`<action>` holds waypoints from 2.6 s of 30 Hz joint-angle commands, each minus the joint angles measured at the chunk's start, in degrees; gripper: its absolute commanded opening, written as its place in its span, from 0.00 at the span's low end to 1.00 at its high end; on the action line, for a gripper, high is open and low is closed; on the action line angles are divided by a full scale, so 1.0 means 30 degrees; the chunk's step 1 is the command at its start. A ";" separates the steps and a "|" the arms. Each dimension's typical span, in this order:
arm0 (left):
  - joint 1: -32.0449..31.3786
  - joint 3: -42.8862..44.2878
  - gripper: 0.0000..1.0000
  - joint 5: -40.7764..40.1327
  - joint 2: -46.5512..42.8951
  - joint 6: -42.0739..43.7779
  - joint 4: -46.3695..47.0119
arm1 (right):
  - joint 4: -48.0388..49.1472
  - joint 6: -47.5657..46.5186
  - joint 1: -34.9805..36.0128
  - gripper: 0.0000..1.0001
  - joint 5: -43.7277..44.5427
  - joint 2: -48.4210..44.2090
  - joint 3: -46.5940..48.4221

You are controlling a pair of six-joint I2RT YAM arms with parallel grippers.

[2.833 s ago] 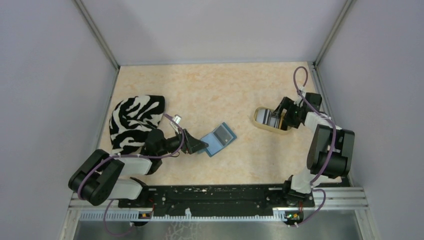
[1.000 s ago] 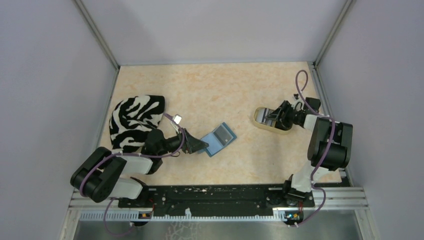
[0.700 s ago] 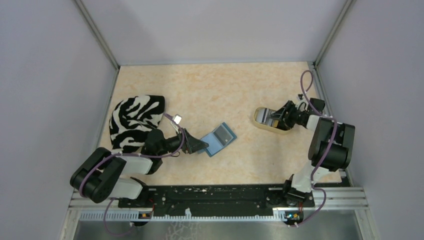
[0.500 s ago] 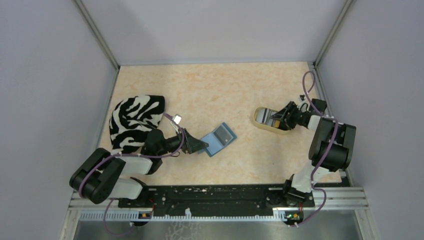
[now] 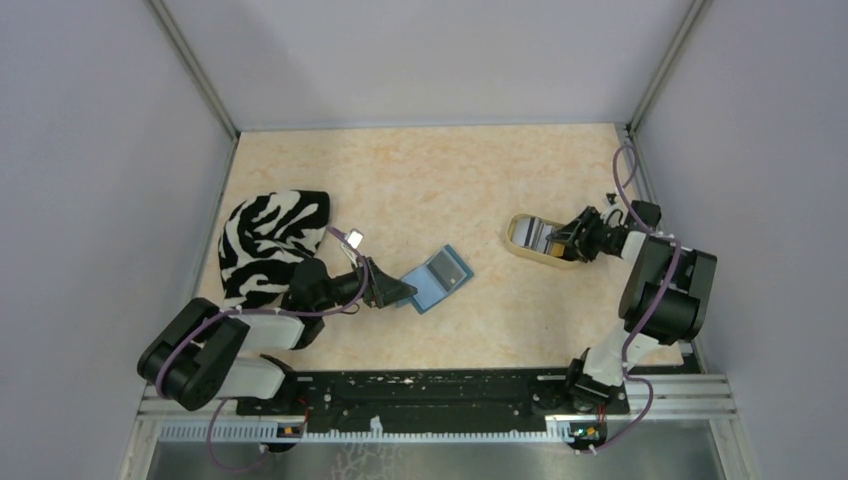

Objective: Put the credit cards into the card holder
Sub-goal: Pick up the credit card from the storage box.

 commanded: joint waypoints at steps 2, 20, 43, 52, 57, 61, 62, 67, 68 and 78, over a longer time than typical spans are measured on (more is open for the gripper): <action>-0.0013 -0.0031 0.88 0.0109 -0.0429 0.0505 0.0130 | -0.0851 -0.0984 -0.0543 0.45 0.0349 -0.0756 0.0751; -0.0003 0.0271 0.88 0.0127 -0.0349 0.0577 -0.0086 | -0.2983 -0.2820 -0.1276 0.29 0.1900 -0.0816 0.1428; -0.0005 0.0132 0.88 0.0102 -0.0629 0.0651 -0.0233 | -0.3748 -0.3451 -0.1842 0.07 0.2517 -0.1664 0.1631; -0.0008 0.0107 0.88 0.0099 -0.0783 0.0635 -0.0314 | -0.4582 -0.4159 -0.2018 0.00 0.3621 -0.2691 0.2052; -0.0017 0.0232 0.88 0.0163 -0.0835 0.0590 -0.0380 | -0.5453 -0.5273 -0.2028 0.00 0.4698 -0.4149 0.2448; -0.0004 0.0431 0.88 0.0165 -0.0985 0.0589 -0.0553 | -0.6106 -0.6173 -0.2154 0.00 0.4826 -0.4936 0.2845; -0.0008 0.0474 0.88 0.0135 -0.1096 0.0606 -0.0614 | -0.6183 -0.6473 -0.2247 0.00 0.4591 -0.5255 0.2908; 0.0006 0.0553 0.90 0.0274 -0.1340 0.0340 -0.0049 | -0.4488 -0.7559 -0.2193 0.00 -0.1405 -0.7694 0.1726; -0.0018 0.0551 0.91 0.0471 -0.1199 0.0096 0.0533 | -0.3516 -0.7430 -0.2032 0.00 -0.3157 -0.8218 0.1139; -0.1318 -0.0736 0.86 0.1006 0.3066 -0.2340 1.3839 | 0.8879 -0.4344 0.5953 0.00 -0.9997 -1.1628 -0.4188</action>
